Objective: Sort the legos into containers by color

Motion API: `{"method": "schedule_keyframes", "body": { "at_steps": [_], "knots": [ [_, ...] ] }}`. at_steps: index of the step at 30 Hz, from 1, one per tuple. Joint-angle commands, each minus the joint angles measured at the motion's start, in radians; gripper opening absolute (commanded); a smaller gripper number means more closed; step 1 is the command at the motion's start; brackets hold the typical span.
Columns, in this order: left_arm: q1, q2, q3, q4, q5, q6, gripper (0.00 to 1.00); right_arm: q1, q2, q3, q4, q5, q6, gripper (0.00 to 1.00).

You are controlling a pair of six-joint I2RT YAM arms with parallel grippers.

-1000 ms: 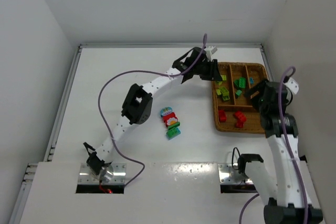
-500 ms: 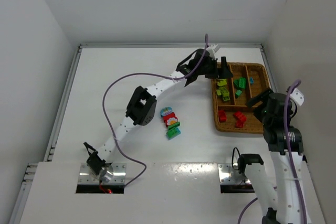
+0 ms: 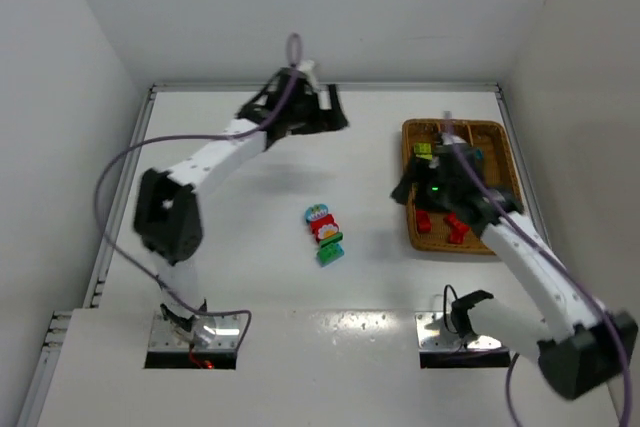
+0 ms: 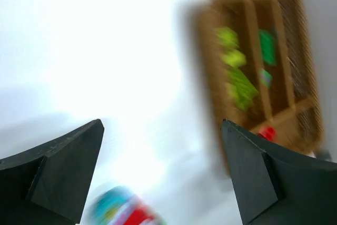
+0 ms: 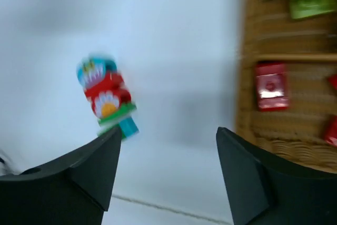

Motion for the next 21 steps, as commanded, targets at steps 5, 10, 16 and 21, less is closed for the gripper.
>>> {"method": "schedule_keyframes", "body": {
  "at_steps": [5, 10, 16, 21],
  "knots": [
    [0.238, -0.448, -0.396, -0.177, -0.290, 0.001, 1.00, 0.583, 0.518, 0.266, -0.007, 0.139, -0.119, 0.84],
    [0.301, -0.592, -0.577, -0.186, -0.281, 0.001, 1.00, 0.674, 0.595, 0.205, 0.106, 0.032, -0.101, 0.85],
    [0.319, -0.606, -0.610, -0.186, -0.262, 0.001, 1.00, 0.698, 0.687, 0.231, 0.065, 0.100, 0.023, 0.83],
    [0.319, -0.606, -0.628, -0.154, -0.230, 0.001, 1.00, 0.679, 0.740, 0.244, 0.113, 0.216, 0.160, 0.82]
  ]
}}
